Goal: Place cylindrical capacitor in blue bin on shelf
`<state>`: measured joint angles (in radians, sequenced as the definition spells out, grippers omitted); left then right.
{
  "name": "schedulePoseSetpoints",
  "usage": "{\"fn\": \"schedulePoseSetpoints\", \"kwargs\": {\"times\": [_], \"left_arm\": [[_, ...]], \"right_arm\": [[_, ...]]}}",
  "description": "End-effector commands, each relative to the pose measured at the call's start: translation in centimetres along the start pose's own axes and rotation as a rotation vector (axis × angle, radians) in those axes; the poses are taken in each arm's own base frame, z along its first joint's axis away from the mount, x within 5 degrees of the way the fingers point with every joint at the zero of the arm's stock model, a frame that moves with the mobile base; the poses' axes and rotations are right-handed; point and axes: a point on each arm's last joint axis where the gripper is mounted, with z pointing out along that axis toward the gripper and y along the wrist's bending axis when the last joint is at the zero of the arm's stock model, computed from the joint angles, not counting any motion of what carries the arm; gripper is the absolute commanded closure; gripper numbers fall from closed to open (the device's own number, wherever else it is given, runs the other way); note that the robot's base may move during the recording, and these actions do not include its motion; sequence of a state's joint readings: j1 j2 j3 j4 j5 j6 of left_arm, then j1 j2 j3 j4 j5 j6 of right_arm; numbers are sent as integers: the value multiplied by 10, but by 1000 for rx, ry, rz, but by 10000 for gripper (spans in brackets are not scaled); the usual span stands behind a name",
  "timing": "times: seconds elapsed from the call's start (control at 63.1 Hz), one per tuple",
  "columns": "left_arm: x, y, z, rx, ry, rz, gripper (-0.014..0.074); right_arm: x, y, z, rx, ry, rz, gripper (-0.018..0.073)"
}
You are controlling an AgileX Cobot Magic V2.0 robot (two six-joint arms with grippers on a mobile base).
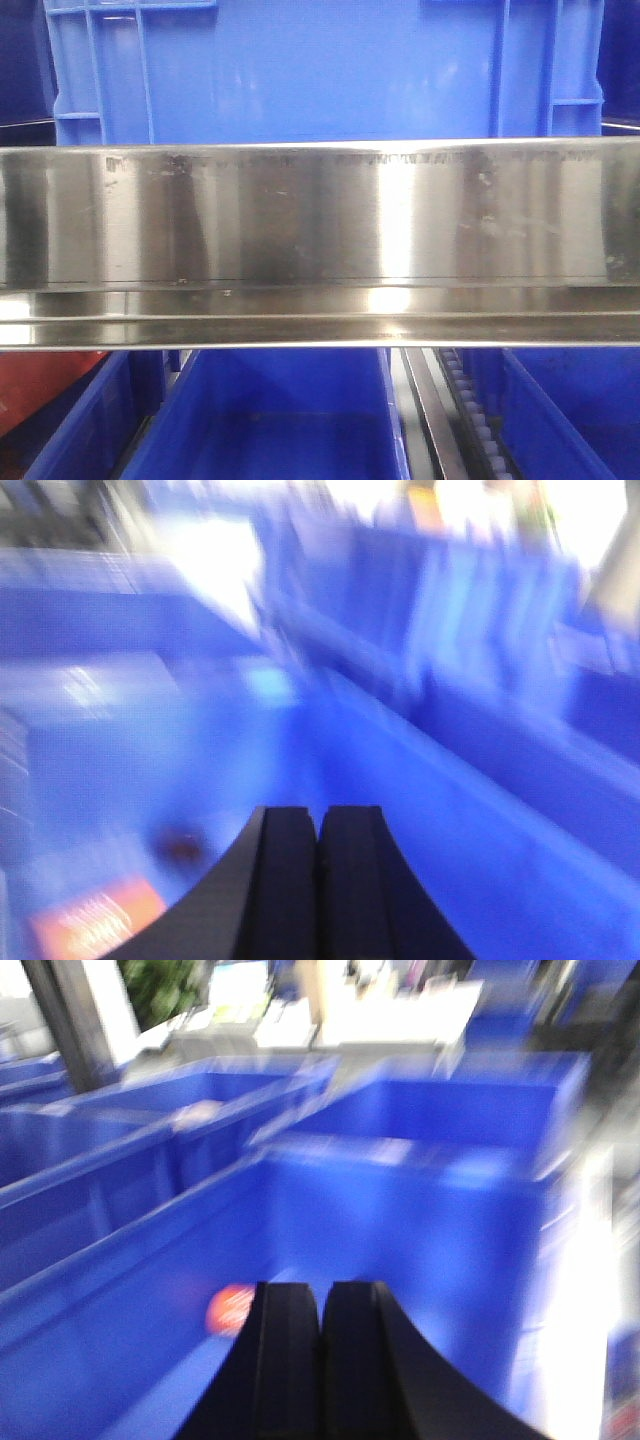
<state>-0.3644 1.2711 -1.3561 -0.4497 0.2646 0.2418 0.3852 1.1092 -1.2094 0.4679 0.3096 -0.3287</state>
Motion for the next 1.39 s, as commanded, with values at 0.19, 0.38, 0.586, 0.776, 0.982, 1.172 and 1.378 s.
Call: {"fn": "schedulePoseSetpoints", "kwargs": {"times": [0.19,0.38,0.586,0.776,0.982,1.172,1.378], "left_arm": [[38,10,-66,-81,-143,-4,708],[80,16,-111,-109,-170,-5,708],[106,16,-142,-96,-159,-5,708],[105,13,-158,-77,-184,-2,708],[105,13,-160,-76,-192,-2,708],[105,13,-160,-76,-192,-2,708],[105,13,-160,-76,-192,-2,708]], "right_arm": [[32,-2,-61,67,-93,-99,713],[64,-1,-101,67,-113,-101,713],[78,4,-133,43,-129,-108,713],[77,8,-150,28,-157,-116,713],[76,9,-154,28,-175,-118,713],[76,9,-154,28,-175,-118,713],[76,9,-154,28,-175,-118,713]]}}
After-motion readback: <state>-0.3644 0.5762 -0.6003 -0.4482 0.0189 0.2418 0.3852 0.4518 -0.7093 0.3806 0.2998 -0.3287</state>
